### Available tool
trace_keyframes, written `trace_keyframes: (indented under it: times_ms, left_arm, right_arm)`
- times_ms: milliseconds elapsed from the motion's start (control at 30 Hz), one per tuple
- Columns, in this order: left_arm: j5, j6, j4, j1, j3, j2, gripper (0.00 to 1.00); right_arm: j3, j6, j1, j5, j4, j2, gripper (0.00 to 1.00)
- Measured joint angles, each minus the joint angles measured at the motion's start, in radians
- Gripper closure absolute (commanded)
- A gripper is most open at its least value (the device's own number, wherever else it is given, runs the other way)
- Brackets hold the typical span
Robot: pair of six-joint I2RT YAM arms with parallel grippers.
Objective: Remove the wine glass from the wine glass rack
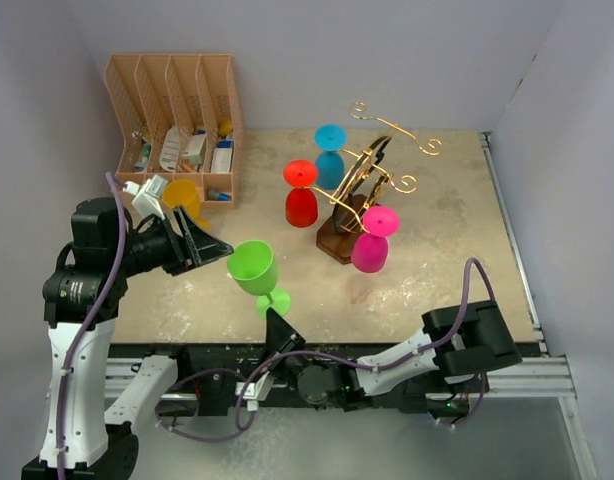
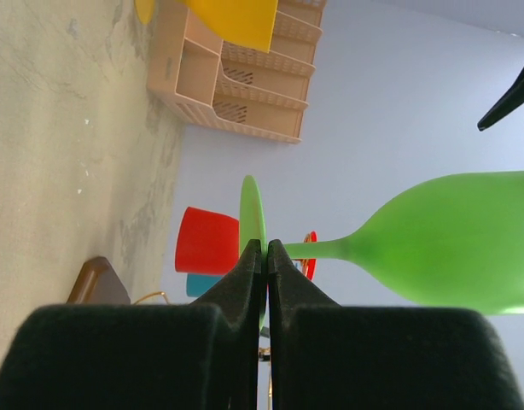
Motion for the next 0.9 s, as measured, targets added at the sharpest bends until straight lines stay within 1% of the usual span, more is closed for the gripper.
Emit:
trace_keyframes:
  times_ms: [333,600,667,800,867,900]
  left_arm:
    - [-0.029,0.064,-0.018,-0.028,-0.051,0.014,0.44]
    - [-0.057,0.108,-0.019,-0.041,-0.062,0.040,0.50]
    - [-0.064,0.116,-0.019,-0.045,-0.062,0.047,0.56]
    - [-0.079,0.130,-0.022,-0.049,-0.062,0.058,0.85]
    - [-0.084,0.138,-0.022,-0.052,-0.065,0.059,0.97]
    - [-0.088,0.141,-0.022,-0.052,-0.066,0.059,1.00]
  right_arm:
    - [0.027,-0.001,-0.012,0.000,0.003,0.050,1.00]
    - [0.038,-0.012,-0.013,0.000,0.011,0.071,1.00]
    - [0.045,-0.015,-0.013,0.002,0.012,0.083,1.00]
    - [0.051,-0.020,-0.013,0.004,0.012,0.109,1.00]
    - [0.051,-0.020,-0.013,0.004,0.009,0.116,1.00]
    - [0.051,-0.020,-0.013,0.006,0.005,0.116,1.00]
